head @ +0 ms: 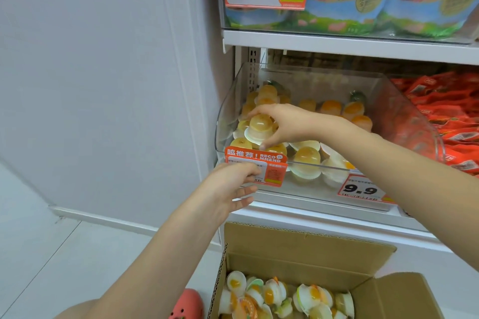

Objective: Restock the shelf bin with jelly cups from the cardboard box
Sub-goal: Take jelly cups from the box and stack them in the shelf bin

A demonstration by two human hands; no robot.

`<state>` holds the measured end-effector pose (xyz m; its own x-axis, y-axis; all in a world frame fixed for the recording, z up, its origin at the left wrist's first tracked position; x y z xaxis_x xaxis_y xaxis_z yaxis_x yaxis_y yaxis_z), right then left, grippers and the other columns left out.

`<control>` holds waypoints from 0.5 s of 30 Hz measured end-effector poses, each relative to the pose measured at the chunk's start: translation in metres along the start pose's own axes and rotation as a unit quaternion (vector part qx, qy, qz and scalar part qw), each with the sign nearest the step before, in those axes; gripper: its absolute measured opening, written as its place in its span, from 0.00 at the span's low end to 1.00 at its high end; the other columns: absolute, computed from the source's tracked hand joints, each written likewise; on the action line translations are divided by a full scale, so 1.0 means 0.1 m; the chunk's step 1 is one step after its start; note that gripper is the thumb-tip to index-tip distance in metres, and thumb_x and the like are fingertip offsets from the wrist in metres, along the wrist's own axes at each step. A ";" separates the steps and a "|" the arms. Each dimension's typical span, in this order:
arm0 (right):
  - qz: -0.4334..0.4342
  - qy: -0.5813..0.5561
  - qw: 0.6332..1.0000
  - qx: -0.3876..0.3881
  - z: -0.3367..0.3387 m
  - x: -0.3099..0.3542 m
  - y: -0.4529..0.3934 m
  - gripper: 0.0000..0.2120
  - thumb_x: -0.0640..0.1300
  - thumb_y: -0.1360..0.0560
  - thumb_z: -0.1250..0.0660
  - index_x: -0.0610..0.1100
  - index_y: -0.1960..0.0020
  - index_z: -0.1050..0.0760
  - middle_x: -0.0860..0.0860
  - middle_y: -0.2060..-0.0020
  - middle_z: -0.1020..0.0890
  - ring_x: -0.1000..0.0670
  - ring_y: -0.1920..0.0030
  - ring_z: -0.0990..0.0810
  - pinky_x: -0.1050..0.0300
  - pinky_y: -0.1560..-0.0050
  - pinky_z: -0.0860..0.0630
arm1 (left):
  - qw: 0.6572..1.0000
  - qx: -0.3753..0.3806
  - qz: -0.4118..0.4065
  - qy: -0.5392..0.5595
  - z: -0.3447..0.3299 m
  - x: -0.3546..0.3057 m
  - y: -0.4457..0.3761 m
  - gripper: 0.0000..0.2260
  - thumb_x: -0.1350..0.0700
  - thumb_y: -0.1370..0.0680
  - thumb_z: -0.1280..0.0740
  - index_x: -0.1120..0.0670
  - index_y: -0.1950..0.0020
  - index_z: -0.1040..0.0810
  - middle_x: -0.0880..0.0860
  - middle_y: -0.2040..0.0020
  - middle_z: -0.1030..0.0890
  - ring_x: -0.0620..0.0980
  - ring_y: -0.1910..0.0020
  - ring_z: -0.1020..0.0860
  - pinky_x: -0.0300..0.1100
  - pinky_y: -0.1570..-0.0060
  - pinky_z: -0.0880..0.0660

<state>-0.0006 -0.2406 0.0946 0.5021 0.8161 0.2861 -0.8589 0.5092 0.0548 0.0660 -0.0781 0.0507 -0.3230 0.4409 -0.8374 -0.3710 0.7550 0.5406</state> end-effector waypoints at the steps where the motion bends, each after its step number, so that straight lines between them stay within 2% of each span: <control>1: 0.000 -0.007 1.000 -0.014 0.04 0.01 0.06 0.35 0.50 0.32 0.24 0.50 0.29 0.34 0.53 0.33 0.28 0.52 0.36 0.29 0.62 0.43 0.32 | 1.000 0.001 -0.004 -0.001 0.00 0.01 0.00 0.05 0.58 0.24 0.32 0.53 0.49 0.24 0.52 0.54 0.21 0.49 0.56 0.21 0.41 0.58 0.23; 3: 0.005 -0.039 0.995 -0.088 0.14 0.01 0.27 0.28 0.48 0.30 0.26 0.49 0.32 0.30 0.54 0.37 0.25 0.55 0.40 0.26 0.64 0.45 0.31 | 1.000 0.001 -0.012 -0.011 0.00 0.05 0.00 0.04 0.58 0.24 0.32 0.52 0.51 0.24 0.51 0.53 0.21 0.48 0.55 0.21 0.41 0.58 0.23; 6: 0.016 -0.107 0.964 -0.244 0.17 -0.03 0.78 0.15 0.42 0.27 0.29 0.49 0.41 0.25 0.55 0.49 0.19 0.55 0.49 0.22 0.62 0.47 0.25 | 0.997 0.011 -0.031 -0.066 -0.07 0.15 0.00 0.06 0.57 0.25 0.31 0.53 0.49 0.23 0.51 0.50 0.19 0.47 0.53 0.20 0.39 0.59 0.23; 8: 0.005 -0.118 0.938 -0.326 -0.01 -0.08 1.19 0.11 0.38 0.27 0.31 0.47 0.46 0.25 0.53 0.57 0.20 0.54 0.56 0.23 0.63 0.54 0.26 | 0.985 0.038 -0.051 -0.160 -0.20 0.28 0.00 0.06 0.57 0.25 0.31 0.55 0.49 0.22 0.50 0.53 0.20 0.46 0.56 0.21 0.38 0.60 0.25; 10: -0.012 -0.127 0.915 -0.382 -0.33 -0.15 1.59 0.07 0.35 0.26 0.33 0.43 0.49 0.26 0.51 0.60 0.22 0.53 0.58 0.26 0.68 0.56 0.29 | 0.956 0.064 -0.081 -0.276 -0.35 0.48 -0.01 0.03 0.57 0.26 0.31 0.54 0.54 0.22 0.49 0.58 0.21 0.46 0.60 0.23 0.38 0.61 0.26; 12: -0.011 -0.077 0.906 -0.416 -0.69 -0.23 1.93 0.04 0.37 0.26 0.37 0.41 0.52 0.26 0.50 0.60 0.23 0.52 0.56 0.27 0.70 0.53 0.33 | 0.920 0.086 -0.099 -0.370 -0.45 0.75 -0.07 0.04 0.57 0.27 0.30 0.52 0.58 0.24 0.48 0.61 0.21 0.47 0.60 0.23 0.38 0.61 0.26; 13: -0.004 -0.040 0.910 -0.413 -0.89 -0.29 2.07 0.04 0.37 0.27 0.38 0.41 0.53 0.27 0.49 0.59 0.22 0.50 0.56 0.28 0.67 0.52 0.33 | 0.901 0.100 -0.099 -0.409 -0.47 0.91 -0.11 0.05 0.57 0.27 0.29 0.52 0.58 0.24 0.48 0.61 0.22 0.47 0.60 0.23 0.37 0.61 0.26; 15: -0.001 0.013 0.933 -0.360 -1.29 -0.44 2.28 0.05 0.36 0.27 0.39 0.42 0.52 0.28 0.47 0.59 0.22 0.48 0.56 0.28 0.60 0.53 0.32 | 0.861 0.117 -0.095 -0.486 -0.48 1.20 -0.21 0.05 0.58 0.28 0.29 0.52 0.57 0.25 0.47 0.61 0.23 0.47 0.58 0.23 0.37 0.59 0.27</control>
<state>-0.2055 -0.1251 -0.0291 0.5139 0.8168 0.2620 -0.5723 0.5540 -0.6045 -0.0072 -0.0643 -0.0573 0.6472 0.4105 -0.6423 -0.1145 0.8854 0.4505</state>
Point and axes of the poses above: each hand's wrist, its own y-axis away from the middle knuckle, its own z-axis out of the back of the hand, x = y × z, the point moved 2 cm from there along -y, towards the middle knuckle
